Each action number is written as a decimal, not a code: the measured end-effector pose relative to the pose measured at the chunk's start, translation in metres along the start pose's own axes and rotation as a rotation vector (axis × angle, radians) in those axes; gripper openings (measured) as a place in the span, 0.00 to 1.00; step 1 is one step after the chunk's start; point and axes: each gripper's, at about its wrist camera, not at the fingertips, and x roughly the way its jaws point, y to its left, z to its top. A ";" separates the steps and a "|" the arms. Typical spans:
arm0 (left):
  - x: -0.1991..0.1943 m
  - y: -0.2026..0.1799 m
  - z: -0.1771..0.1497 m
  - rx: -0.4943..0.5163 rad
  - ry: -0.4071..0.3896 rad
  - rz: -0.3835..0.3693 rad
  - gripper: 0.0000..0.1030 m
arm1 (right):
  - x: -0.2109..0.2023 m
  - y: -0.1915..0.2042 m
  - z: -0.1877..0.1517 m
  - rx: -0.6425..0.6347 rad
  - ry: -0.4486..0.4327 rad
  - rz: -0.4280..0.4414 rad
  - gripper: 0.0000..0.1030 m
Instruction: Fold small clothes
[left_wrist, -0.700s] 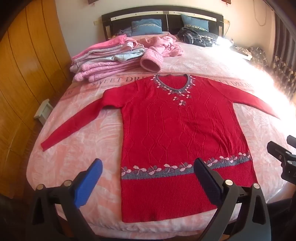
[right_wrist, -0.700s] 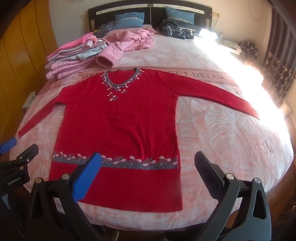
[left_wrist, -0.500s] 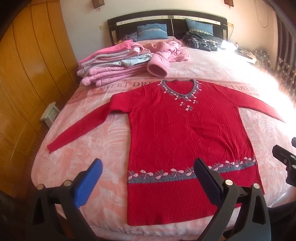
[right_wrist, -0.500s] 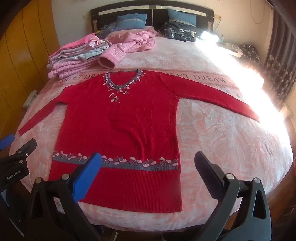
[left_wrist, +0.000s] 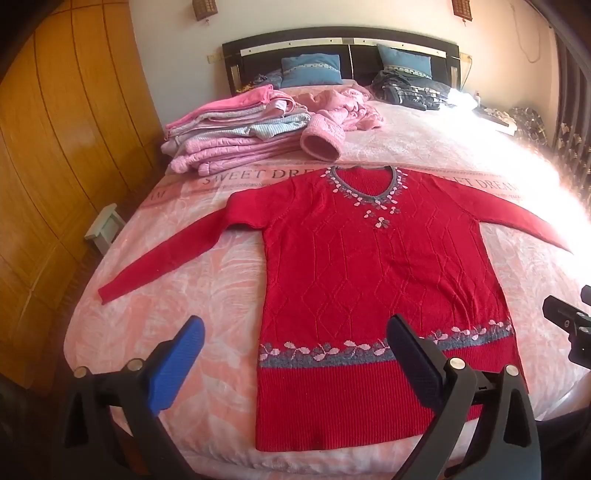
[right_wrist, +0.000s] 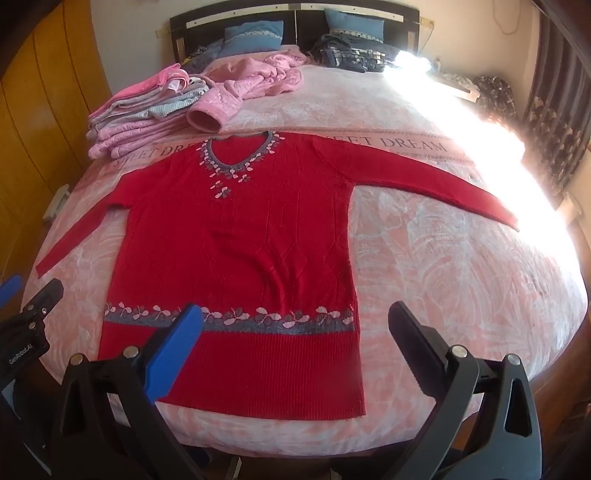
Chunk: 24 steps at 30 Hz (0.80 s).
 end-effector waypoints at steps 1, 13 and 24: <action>0.000 0.000 0.000 -0.001 0.002 0.001 0.96 | 0.000 0.000 0.000 0.000 0.000 0.000 0.96; 0.000 -0.001 -0.001 -0.003 0.002 0.000 0.96 | -0.001 -0.002 0.001 0.007 -0.006 0.000 0.96; 0.001 0.000 -0.002 -0.004 0.001 -0.001 0.96 | -0.002 -0.003 0.002 0.011 -0.008 -0.004 0.96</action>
